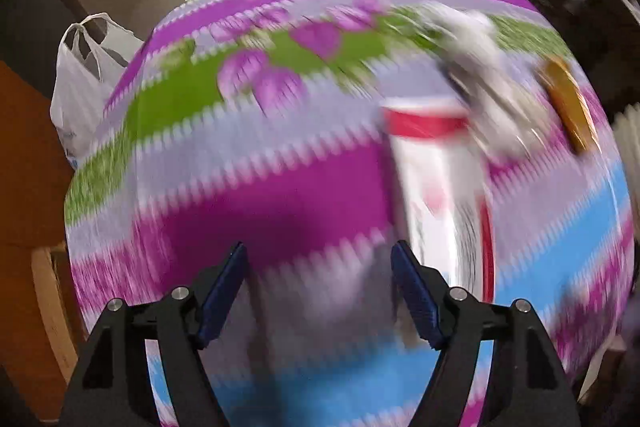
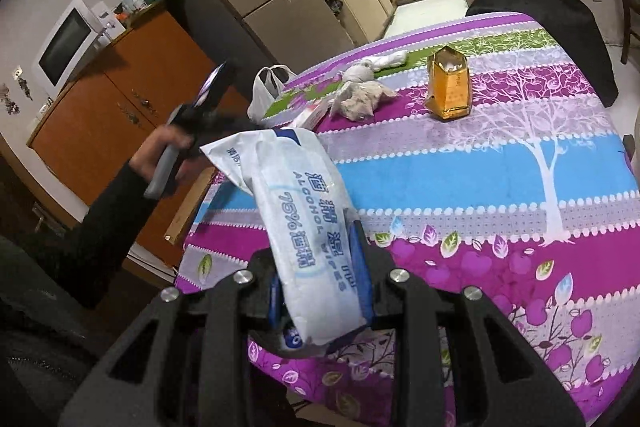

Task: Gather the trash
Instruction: 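Grasp the white alcohol wipes pack with the right gripper while the left gripper grasps the white-red medicine box, then carry the wipes pack and medicine box over the white bucket with both grippers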

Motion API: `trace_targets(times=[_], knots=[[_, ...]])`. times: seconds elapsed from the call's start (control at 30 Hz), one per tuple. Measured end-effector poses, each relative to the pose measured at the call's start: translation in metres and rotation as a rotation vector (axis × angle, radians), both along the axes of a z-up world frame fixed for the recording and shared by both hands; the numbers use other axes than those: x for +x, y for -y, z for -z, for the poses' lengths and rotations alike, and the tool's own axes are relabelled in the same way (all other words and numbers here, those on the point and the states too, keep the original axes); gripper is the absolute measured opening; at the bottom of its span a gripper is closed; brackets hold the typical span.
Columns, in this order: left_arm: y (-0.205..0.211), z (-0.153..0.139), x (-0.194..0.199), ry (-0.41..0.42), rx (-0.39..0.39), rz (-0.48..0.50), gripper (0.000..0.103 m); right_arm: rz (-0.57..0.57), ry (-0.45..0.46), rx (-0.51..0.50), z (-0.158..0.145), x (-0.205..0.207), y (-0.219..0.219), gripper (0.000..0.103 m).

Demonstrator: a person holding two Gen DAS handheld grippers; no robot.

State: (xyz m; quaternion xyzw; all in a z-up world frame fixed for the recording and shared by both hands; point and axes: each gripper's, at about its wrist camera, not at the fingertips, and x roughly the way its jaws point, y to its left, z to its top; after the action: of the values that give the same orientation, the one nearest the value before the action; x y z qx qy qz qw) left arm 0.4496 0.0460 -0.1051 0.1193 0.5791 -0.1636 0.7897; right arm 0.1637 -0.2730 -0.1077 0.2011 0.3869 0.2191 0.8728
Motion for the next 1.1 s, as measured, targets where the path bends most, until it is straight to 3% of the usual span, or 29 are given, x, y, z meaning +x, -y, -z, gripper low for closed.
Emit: trace_targets(times=[0.1, 0.17, 0.23, 0.3, 0.33, 0.5, 0.7, 0.77, 0.83, 0.87, 0.93, 1.1], knots=[[-0.021, -0.019, -0.043, 0.04, -0.153, -0.085, 0.076, 0.038, -0.003, -0.021, 0.003, 0.0, 0.005, 0.028], [-0.03, -0.028, -0.065, 0.102, -0.215, -0.191, 0.083, 0.082, -0.021, -0.061, 0.008, 0.003, 0.006, 0.028], [-0.023, -0.039, -0.082, 0.2, -0.25, -0.203, 0.095, 0.129, -0.042, -0.101, 0.011, 0.007, 0.008, 0.028], [-0.004, -0.042, -0.093, 0.323, -0.176, -0.182, 0.098, 0.167, -0.06, -0.145, 0.012, 0.01, 0.009, 0.027], [0.008, -0.04, -0.091, 0.341, -0.145, -0.166, 0.098, 0.185, -0.066, -0.167, 0.012, 0.01, 0.01, 0.027], [0.042, -0.014, -0.063, 0.288, -0.072, -0.115, 0.098, 0.211, -0.068, -0.206, 0.014, 0.008, 0.016, 0.028], [0.049, 0.014, -0.049, 0.277, -0.024, -0.101, 0.098, 0.214, -0.075, -0.209, 0.016, 0.004, 0.019, 0.027], [0.046, 0.021, -0.046, 0.256, -0.049, -0.098, 0.094, 0.212, -0.075, -0.208, 0.016, 0.006, 0.017, 0.027], [0.044, 0.027, -0.044, 0.222, -0.073, -0.102, 0.077, 0.211, -0.072, -0.214, 0.015, 0.007, 0.014, 0.027], [0.042, 0.029, -0.046, 0.231, -0.084, -0.113, 0.076, 0.211, -0.073, -0.216, 0.016, 0.009, 0.013, 0.027], [0.042, 0.028, -0.051, 0.254, -0.086, -0.11, 0.052, 0.211, -0.078, -0.217, 0.017, 0.011, 0.013, 0.027], [0.043, 0.019, -0.062, 0.277, -0.094, -0.125, 0.042, 0.208, -0.082, -0.234, 0.016, 0.013, 0.009, 0.027]])
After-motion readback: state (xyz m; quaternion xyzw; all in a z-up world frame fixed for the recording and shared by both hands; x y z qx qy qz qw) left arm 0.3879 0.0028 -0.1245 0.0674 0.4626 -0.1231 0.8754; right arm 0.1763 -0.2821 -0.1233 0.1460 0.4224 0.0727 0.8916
